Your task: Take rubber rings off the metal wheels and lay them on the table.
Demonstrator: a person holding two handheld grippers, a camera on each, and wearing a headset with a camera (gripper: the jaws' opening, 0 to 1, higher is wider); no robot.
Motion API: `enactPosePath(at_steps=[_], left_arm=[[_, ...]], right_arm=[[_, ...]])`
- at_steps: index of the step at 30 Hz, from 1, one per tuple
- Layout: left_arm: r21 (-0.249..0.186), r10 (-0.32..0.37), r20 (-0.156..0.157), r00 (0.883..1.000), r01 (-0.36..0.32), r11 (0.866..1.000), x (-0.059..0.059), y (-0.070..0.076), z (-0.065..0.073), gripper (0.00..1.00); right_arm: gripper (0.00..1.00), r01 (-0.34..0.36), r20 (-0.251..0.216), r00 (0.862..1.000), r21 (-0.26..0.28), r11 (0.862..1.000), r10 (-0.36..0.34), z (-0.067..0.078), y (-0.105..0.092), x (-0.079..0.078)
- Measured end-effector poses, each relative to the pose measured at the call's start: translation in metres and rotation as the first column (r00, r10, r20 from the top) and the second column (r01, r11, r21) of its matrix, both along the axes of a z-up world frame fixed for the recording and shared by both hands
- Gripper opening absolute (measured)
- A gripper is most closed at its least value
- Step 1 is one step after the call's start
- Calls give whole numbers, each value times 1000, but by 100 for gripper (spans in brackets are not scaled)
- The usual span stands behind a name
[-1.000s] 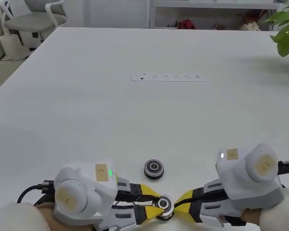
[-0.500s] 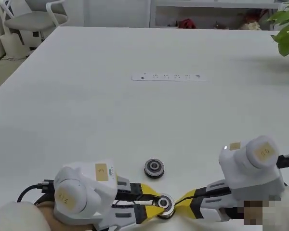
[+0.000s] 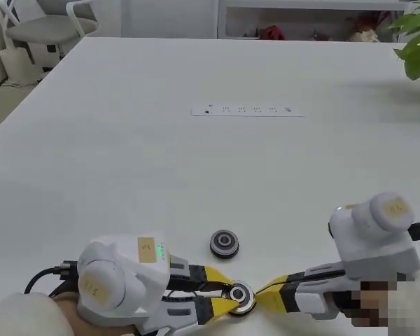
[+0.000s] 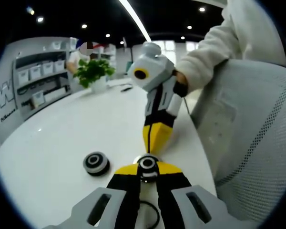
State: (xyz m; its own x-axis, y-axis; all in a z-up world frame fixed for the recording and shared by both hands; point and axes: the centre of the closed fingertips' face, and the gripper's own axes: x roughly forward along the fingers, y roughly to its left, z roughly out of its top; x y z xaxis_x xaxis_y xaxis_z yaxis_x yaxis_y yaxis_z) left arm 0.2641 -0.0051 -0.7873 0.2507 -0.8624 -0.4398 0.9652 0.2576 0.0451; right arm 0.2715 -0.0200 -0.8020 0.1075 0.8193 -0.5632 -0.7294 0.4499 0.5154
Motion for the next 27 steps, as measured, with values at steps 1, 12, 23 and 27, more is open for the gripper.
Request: enactPosePath(at_steps=[1, 12, 23, 27], left_arm=[[0, 0, 0, 1000, 0, 1000, 0, 0, 0, 13], [3, -2, 0, 1000, 2, 1000, 0, -1, 0, 13], [3, 0, -3, 1000, 0, 1000, 0, -1, 1, 13], [3, 0, -3, 1000, 0, 1000, 0, 0, 1, 13]], right_arm=[[0, 5, -8, 1000, 5, 1000, -5, 0, 0, 0], [0, 23, -37, 999, 19, 1000, -22, 2, 0, -1], [0, 37, -46, 998, 31, 999, -36, 5, 1, 0], [0, 45, -51, 998, 49, 998, -42, 9, 3, 1]])
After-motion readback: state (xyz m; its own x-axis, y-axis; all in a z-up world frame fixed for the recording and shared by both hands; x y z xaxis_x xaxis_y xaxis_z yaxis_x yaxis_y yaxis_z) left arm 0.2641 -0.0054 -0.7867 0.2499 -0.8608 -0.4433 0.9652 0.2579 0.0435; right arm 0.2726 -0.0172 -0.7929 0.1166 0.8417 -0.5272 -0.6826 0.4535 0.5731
